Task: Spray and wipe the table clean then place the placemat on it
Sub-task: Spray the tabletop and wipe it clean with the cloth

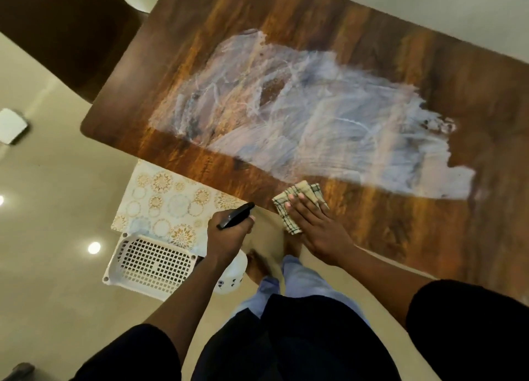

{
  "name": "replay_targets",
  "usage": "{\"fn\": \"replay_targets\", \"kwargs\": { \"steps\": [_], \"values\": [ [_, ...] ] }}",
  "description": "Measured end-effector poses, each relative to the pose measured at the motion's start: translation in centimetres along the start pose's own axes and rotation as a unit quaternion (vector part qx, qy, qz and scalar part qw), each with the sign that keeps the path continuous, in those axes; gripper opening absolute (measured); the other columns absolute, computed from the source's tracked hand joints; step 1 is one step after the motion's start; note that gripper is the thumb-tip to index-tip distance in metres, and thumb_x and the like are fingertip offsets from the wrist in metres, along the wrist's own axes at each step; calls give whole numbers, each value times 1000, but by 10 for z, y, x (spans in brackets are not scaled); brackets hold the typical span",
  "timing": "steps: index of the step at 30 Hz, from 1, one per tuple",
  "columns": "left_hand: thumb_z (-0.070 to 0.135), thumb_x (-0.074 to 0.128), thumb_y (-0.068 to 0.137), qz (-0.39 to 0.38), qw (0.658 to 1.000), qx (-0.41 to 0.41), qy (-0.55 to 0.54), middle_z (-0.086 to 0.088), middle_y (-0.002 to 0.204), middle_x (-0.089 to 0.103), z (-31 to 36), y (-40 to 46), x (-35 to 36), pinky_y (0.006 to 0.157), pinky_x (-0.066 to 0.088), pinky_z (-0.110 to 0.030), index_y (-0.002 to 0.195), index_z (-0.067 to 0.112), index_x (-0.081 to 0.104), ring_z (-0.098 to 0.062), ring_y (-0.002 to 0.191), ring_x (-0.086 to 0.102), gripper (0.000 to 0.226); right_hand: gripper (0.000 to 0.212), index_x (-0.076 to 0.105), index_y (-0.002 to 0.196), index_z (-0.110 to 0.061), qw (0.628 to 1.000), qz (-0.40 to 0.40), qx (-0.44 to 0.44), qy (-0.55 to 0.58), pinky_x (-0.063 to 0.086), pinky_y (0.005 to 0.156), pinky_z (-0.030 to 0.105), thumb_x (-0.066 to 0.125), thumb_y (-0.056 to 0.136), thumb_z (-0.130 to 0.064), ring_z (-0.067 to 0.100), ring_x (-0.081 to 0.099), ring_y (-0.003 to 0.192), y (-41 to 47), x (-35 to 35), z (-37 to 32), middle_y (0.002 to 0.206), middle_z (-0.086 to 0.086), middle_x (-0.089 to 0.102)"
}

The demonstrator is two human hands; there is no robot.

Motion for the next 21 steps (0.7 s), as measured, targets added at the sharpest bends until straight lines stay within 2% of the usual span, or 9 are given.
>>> {"fn": "replay_targets", "kwargs": {
  "steps": [1,2,5,10,13,15,17,19,21],
  "values": [
    [11,76,84,-13,1000,-4,5,1,49,55,1,0,3,55,37,-38,71,-1,74,-20,43,45,17,69,10,165,-19,1000,0,23,-3,14,126,48,34,104,-40,21,1,160,-16,2,8,173,1,5],
    [3,76,86,-23,1000,-11,11,7,46,50,1,0,7,57,35,-34,64,5,70,-14,42,43,23,68,10,165,-19,999,1,44,-4,16,125,50,34,105,-40,22,1,160,-29,3,15,173,1,5],
    [-4,76,86,-35,999,-17,21,8,46,48,-2,-2,12,55,35,-32,54,17,62,-13,43,41,40,67,11,165,-17,997,3,76,-7,16,126,51,34,106,-38,23,0,160,-53,4,25,173,3,4],
    [2,77,87,-49,998,-16,22,0,47,47,-7,-4,8,53,35,-38,61,5,65,-22,44,39,28,75,6,166,-18,995,19,99,-13,7,127,47,46,104,-35,24,-4,160,-37,8,1,173,3,-1],
    [12,77,80,-43,999,-13,17,-6,51,54,-3,-6,7,50,37,-35,67,1,69,-20,43,43,19,74,9,165,-18,996,32,78,-15,9,127,48,46,104,-37,26,-1,160,-4,7,-21,173,3,2],
    [7,78,83,-44,999,-17,13,-18,55,57,1,-7,8,49,37,-33,69,-2,69,-18,43,43,19,73,11,165,-18,997,31,67,-19,10,127,48,43,103,-37,27,1,160,23,7,-36,173,4,4],
    [12,78,81,-51,999,-7,16,-34,68,61,3,-9,11,49,36,-34,68,-2,69,-20,43,42,21,75,13,165,-18,997,18,76,-17,7,126,47,45,101,-39,27,4,160,42,7,-45,173,5,7],
    [19,75,77,-58,998,11,25,-34,69,62,6,-11,15,51,37,-34,66,1,70,-20,43,43,22,75,15,165,-17,996,11,83,-14,6,126,46,46,100,-40,26,6,159,45,8,-45,173,4,8],
    [20,74,77,-68,997,16,34,-29,65,64,7,-13,21,51,38,-32,67,2,72,-18,43,46,20,73,12,165,-18,997,8,70,-18,2,126,43,39,101,-41,24,3,160,33,8,-38,173,3,5]
  ]
}}
Point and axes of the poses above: each hand's wrist, its own y-axis towards the middle knuckle, its own x-axis out of the palm, z = x × y, the point moved 1 cm from there along y, towards the middle knuckle
